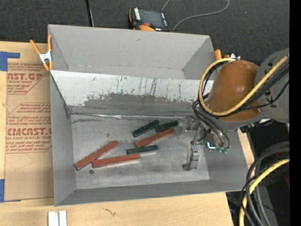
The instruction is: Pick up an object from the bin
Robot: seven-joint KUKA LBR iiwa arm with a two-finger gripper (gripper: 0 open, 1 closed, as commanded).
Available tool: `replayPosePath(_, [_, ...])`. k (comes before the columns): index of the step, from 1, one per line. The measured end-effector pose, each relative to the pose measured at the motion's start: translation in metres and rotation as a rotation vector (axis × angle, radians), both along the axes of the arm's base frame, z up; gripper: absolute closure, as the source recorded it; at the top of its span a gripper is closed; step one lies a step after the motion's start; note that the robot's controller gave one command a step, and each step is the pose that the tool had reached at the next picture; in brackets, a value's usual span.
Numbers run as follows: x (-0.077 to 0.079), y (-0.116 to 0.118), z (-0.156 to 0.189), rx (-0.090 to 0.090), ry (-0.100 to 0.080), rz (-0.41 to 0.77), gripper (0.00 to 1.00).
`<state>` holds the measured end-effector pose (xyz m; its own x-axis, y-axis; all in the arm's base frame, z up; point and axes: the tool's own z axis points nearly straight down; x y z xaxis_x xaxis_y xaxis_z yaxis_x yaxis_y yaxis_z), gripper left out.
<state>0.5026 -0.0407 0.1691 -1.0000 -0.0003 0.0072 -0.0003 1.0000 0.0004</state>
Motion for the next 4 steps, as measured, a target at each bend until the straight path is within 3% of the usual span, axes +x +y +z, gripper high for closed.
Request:
replayPosePath(1, [0.092, 0.032, -0.101, 0.001, -0.011, 0.137, 0.0])
replayPosePath(2, [0.079, 0.109, -0.059, 0.004, -0.011, -0.108, 0.0])
replayPosePath(3, [0.019, 0.131, -0.078, 0.002, -0.004, 0.242, 0.0])
replayPosePath(4, [0.054, 0.17, -0.101, 0.003, -0.011, 0.279, 0.0])
